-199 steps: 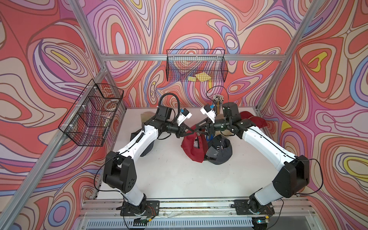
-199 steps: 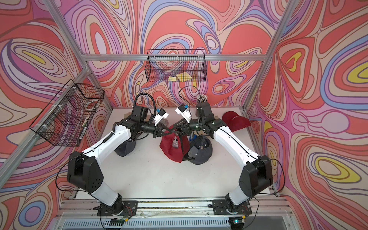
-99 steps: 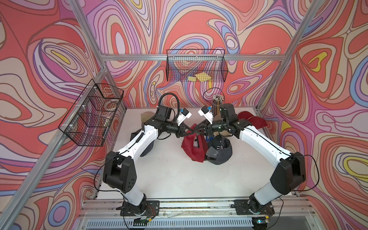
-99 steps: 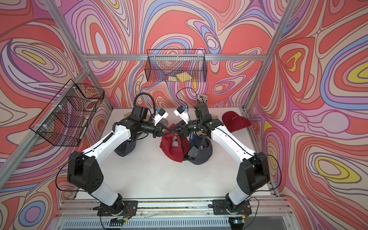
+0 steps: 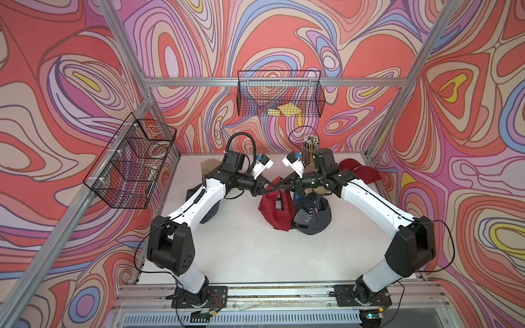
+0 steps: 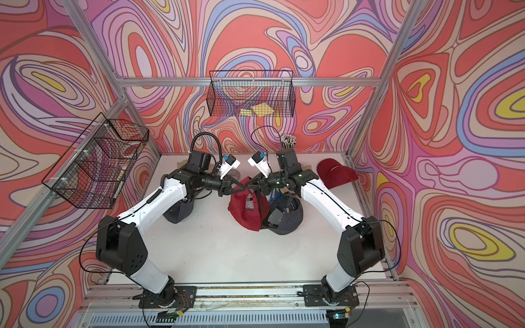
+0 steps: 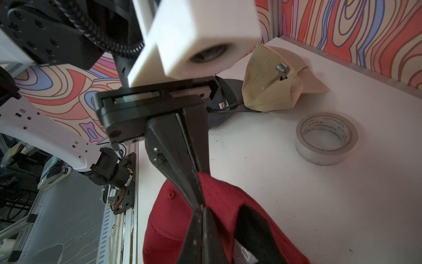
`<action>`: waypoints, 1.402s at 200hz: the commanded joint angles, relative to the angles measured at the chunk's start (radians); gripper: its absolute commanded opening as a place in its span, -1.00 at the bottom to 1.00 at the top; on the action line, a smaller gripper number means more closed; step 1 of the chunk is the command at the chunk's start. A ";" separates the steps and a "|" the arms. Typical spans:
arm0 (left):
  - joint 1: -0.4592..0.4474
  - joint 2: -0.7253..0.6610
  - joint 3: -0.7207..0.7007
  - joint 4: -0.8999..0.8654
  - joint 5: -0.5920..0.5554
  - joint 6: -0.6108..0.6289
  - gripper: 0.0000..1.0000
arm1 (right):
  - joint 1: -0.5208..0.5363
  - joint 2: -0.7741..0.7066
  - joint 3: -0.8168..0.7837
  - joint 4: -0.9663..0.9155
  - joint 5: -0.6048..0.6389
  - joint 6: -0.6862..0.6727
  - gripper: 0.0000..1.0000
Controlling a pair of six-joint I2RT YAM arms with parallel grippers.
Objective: Open the adjustable buckle of the baseball cap
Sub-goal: Open the adjustable buckle on the baseball cap.
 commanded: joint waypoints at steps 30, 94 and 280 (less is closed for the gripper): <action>0.028 0.031 0.043 0.006 -0.048 -0.065 -1.00 | 0.008 -0.029 0.001 -0.031 -0.097 -0.048 -1.00; 0.039 0.031 0.048 -0.015 -0.068 -0.048 -1.00 | 0.008 -0.029 0.018 -0.104 -0.140 -0.111 -1.00; 0.044 0.014 0.028 0.038 -0.019 -0.086 -1.00 | 0.008 -0.193 -0.306 0.170 0.167 0.093 -0.20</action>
